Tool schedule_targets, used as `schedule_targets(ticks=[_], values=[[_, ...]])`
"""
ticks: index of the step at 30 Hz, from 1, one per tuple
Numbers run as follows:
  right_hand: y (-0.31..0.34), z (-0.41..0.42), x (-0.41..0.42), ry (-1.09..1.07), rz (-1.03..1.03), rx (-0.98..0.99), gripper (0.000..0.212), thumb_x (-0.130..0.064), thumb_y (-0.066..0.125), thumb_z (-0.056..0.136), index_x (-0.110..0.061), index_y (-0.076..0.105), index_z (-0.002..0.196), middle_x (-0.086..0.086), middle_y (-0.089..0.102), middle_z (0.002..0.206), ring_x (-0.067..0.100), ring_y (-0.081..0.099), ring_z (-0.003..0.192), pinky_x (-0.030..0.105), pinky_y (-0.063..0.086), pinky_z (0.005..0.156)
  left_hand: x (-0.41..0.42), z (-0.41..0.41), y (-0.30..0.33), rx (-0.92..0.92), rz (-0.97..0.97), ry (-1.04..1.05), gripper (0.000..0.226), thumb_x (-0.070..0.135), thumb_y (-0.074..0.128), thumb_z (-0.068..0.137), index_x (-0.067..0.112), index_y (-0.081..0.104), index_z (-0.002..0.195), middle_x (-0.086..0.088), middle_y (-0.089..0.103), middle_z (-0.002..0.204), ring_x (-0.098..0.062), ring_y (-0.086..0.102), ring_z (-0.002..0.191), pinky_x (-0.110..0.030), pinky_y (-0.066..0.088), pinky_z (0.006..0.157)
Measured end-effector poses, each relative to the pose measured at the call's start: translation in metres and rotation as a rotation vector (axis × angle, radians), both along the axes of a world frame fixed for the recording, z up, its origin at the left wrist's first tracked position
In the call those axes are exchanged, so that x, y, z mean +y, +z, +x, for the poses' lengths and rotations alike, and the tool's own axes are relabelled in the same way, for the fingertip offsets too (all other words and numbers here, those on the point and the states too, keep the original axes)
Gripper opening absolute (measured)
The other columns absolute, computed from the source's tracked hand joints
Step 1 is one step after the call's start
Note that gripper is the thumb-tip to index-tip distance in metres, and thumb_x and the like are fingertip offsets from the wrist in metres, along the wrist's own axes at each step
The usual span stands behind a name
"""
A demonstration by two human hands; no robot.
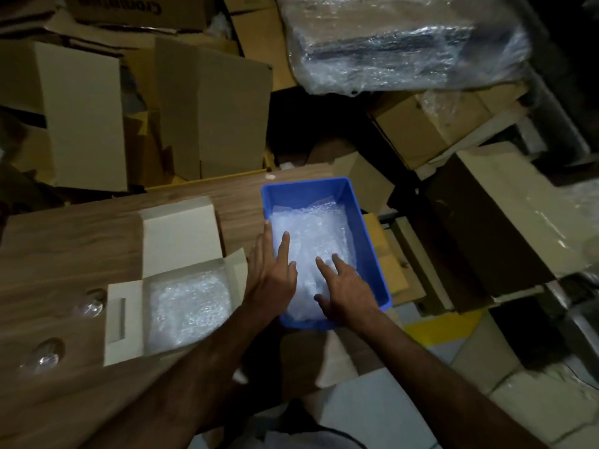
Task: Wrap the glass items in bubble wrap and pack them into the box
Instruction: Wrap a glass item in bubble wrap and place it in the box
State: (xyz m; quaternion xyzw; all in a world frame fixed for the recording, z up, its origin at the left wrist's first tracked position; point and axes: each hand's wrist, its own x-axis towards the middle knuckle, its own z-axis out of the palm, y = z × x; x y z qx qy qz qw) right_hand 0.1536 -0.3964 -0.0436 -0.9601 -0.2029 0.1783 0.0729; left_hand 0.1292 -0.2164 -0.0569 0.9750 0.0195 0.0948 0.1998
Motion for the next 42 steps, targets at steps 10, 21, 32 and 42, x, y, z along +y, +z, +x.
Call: schedule_targets(ticks=[10,21,32,42], values=[[-0.028,0.044,0.004,0.253,-0.166,0.042,0.049,-0.022,0.055,0.099,-0.025,0.045,0.146,0.011,0.054,0.13,0.031,0.062,0.115,0.044,0.053,0.088,-0.002,0.007,-0.023,0.144,0.023,0.004,0.079,-0.002,0.056,0.083,0.006,0.028,0.157,-0.026,-0.001,0.166,-0.042,0.004,0.154,-0.057,0.026,0.12],[-0.022,0.043,-0.003,0.244,-0.038,-0.195,0.025,-0.011,0.052,0.095,-0.016,0.073,0.106,0.007,0.061,0.109,0.028,0.061,0.101,0.036,0.052,0.072,-0.007,0.006,-0.017,0.175,-0.025,0.043,0.081,-0.001,0.052,0.088,0.014,0.019,0.161,-0.017,-0.009,0.168,-0.034,-0.005,0.156,-0.048,0.015,0.124],[-0.02,0.039,-0.016,0.172,0.269,-0.409,0.022,-0.008,0.073,0.082,-0.015,0.075,0.103,0.012,0.066,0.133,0.03,0.063,0.122,0.039,0.059,0.082,-0.006,0.004,-0.006,0.245,-0.068,0.024,0.084,0.006,0.049,0.094,0.02,0.003,0.162,-0.013,-0.021,0.166,-0.032,-0.012,0.155,-0.05,0.012,0.126],[0.002,0.024,-0.03,0.106,0.494,-0.527,0.022,-0.007,0.071,0.086,-0.008,0.068,0.108,0.012,0.07,0.125,0.028,0.068,0.111,0.035,0.058,0.085,0.014,-0.018,0.015,0.223,-0.155,-0.138,0.09,0.019,0.055,0.084,0.025,0.01,0.162,-0.003,-0.015,0.169,-0.021,-0.009,0.156,-0.043,0.014,0.127]])
